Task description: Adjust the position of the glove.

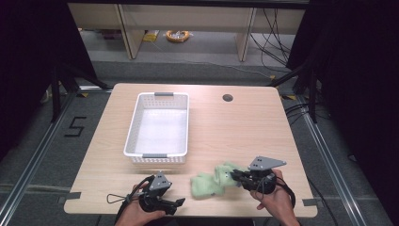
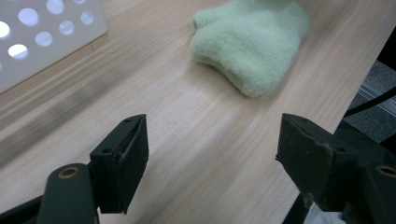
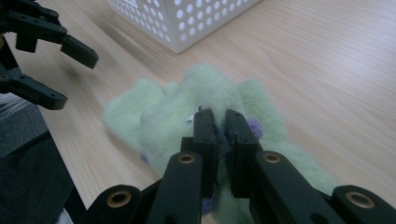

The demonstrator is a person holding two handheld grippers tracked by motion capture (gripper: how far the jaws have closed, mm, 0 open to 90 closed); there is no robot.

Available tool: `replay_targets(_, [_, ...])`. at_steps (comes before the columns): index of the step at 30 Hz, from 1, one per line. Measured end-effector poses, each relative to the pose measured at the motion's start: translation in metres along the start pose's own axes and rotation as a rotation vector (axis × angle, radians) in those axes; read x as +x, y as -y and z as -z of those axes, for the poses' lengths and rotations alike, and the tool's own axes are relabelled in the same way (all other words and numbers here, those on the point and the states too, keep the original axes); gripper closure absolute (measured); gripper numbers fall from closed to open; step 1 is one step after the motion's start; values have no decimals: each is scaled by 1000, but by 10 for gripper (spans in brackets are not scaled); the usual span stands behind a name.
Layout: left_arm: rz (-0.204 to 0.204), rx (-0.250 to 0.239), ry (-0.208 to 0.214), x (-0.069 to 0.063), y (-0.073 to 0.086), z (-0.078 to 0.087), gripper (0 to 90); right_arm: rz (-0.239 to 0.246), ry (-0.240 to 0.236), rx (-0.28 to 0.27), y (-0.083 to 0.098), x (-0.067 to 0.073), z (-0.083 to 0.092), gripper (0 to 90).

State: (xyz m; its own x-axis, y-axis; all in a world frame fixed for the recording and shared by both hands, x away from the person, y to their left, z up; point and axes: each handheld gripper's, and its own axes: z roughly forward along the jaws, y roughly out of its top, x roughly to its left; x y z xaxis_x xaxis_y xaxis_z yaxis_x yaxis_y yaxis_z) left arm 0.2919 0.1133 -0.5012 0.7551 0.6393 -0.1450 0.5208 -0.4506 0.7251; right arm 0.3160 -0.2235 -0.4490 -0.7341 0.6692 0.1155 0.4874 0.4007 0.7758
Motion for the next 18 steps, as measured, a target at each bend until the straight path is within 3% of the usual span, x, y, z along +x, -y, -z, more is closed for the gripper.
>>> replay_targets(1, [14, -19, -3, -1, 0, -1, 247, 24, -14, 0, -2, 0, -2, 847])
replay_targets(2, [4, -1, -11, 0, 0, 1, 247, 26, -28, 7, -5, 5, -5, 847])
replay_targets(4, [22, -6, -8, 0, 0, 1, 247, 40, -28, -3, -10, 11, -12, 847])
replay_targets(5, [6, -6, -8, 1, 0, 1, 247, 45, -38, 0, -12, 14, -15, 847])
replay_targets(12, [7, -1, -12, 2, -1, 3, 247, 51, -61, 24, -18, 26, -30, 847])
replay_targets(13, [25, -8, -10, 2, 0, 2, 247, 68, -71, 26, -19, 30, -35, 847])
replay_targets(18, [14, -8, -12, 3, 0, 3, 247, 57, -87, 43, -21, 37, -42, 846])
